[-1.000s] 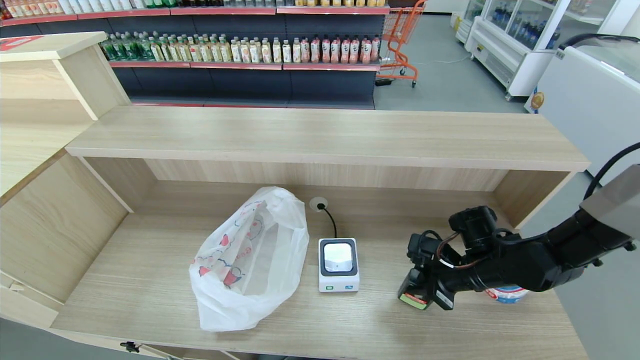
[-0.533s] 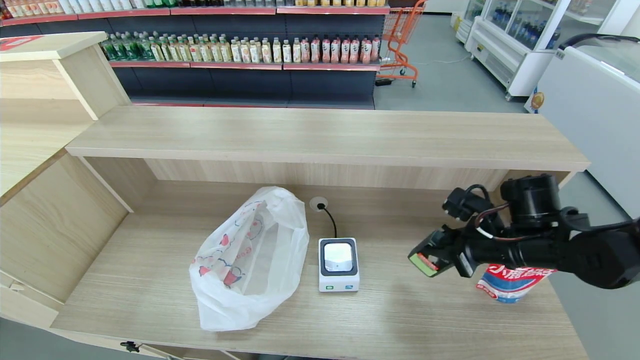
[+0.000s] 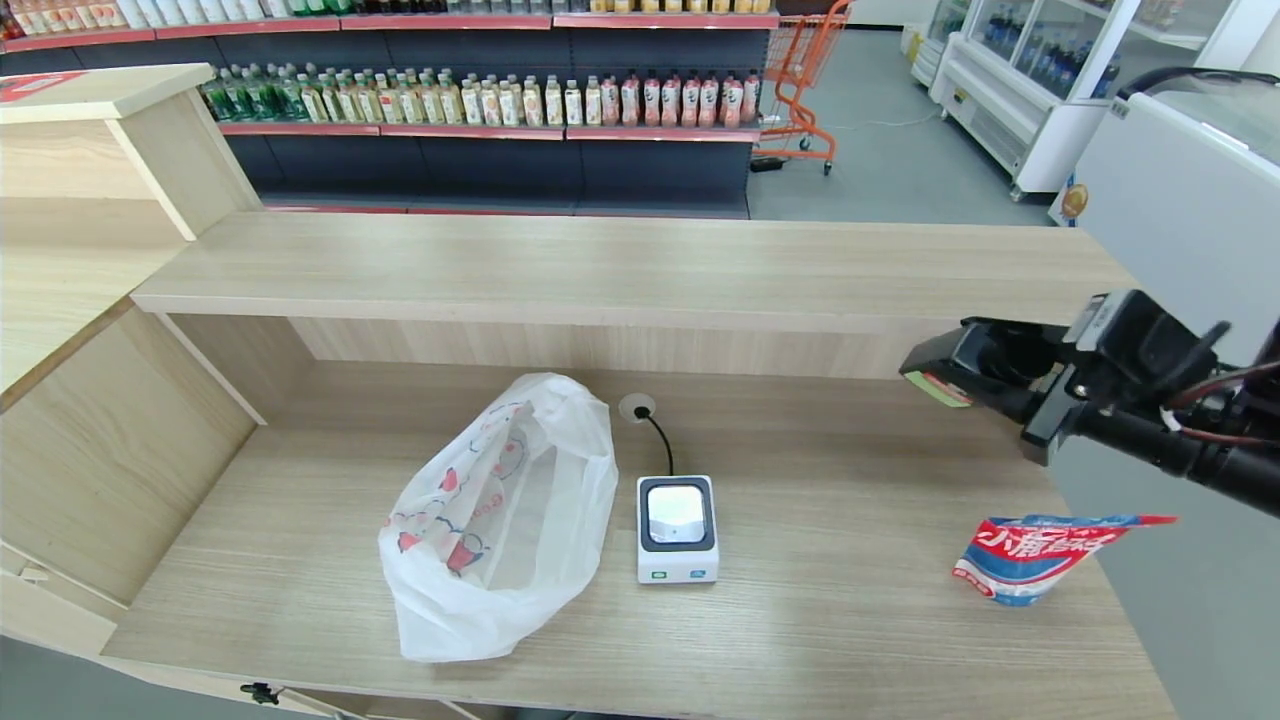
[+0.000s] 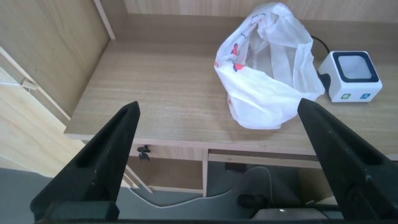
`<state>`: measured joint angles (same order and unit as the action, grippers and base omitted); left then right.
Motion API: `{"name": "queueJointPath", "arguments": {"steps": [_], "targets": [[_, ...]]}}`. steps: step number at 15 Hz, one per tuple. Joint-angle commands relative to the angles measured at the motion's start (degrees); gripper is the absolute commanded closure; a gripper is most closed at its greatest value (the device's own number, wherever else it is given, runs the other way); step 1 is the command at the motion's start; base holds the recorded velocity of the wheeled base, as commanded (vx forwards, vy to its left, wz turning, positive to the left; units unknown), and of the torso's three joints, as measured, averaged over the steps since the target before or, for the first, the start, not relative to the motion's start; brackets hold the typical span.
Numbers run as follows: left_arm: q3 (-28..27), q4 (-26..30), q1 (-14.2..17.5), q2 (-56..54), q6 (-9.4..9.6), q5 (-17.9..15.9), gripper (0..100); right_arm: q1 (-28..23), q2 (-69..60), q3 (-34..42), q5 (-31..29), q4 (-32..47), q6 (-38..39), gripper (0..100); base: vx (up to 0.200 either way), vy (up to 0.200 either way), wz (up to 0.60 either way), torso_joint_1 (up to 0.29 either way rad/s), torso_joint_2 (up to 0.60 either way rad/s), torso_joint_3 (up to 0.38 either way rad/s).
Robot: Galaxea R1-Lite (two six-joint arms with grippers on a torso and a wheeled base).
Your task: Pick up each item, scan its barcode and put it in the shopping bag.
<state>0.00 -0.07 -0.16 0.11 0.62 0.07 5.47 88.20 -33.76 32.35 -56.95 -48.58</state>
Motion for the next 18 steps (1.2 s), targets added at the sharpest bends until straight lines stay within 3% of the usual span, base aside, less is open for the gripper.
{"name": "queueJointPath", "arguments": {"steps": [1, 2, 3, 5, 6, 7, 11, 15, 18], "targets": [[0.0, 0.0, 0.0, 0.0, -0.01, 0.0, 0, -0.4, -1.4, 2.8, 9.7, -6.1, -5.3, 100, 0.0, 0.0, 0.0, 0.0, 0.0, 0.0], [0.0, 0.0, 0.0, 0.0, -0.01, 0.0, 0, -0.4, -0.9, 4.6, 19.6, -7.9, -12.3, 100, 0.0, 0.0, 0.0, 0.0, 0.0, 0.0], [0.0, 0.0, 0.0, 0.0, -0.01, 0.0, 0, 0.0, 0.0, 4.7, 25.3, -7.4, -20.5, 100, 0.0, 0.0, 0.0, 0.0, 0.0, 0.0], [0.0, 0.0, 0.0, 0.0, -0.01, 0.0, 0, 1.5, 2.3, 5.2, 31.2, -5.9, -34.7, 100, 0.0, 0.0, 0.0, 0.0, 0.0, 0.0], [0.0, 0.0, 0.0, 0.0, -0.01, 0.0, 0, 4.3, 4.5, 6.0, 32.9, -1.1, -47.6, 100, 0.0, 0.0, 0.0, 0.0, 0.0, 0.0], [0.0, 0.0, 0.0, 0.0, -0.01, 0.0, 0, 4.5, 6.2, 5.7, 31.7, 2.1, -53.2, 100, 0.0, 0.0, 0.0, 0.0, 0.0, 0.0], [0.0, 0.0, 0.0, 0.0, -0.01, 0.0, 0, 6.0, 11.7, 5.5, 29.9, -2.3, -69.5, 100, 0.0, 0.0, 0.0, 0.0, 0.0, 0.0], [0.0, 0.0, 0.0, 0.0, -0.01, 0.0, 0, 11.7, 14.5, 5.5, 30.6, -2.4, -89.7, 100, 0.0, 0.0, 0.0, 0.0, 0.0, 0.0], [0.0, 0.0, 0.1, 0.0, -0.01, 0.0, 0, 16.8, 10.7, 4.8, 30.9, -2.4, -92.0, 100, 0.0, 0.0, 0.0, 0.0, 0.0, 0.0]]}}
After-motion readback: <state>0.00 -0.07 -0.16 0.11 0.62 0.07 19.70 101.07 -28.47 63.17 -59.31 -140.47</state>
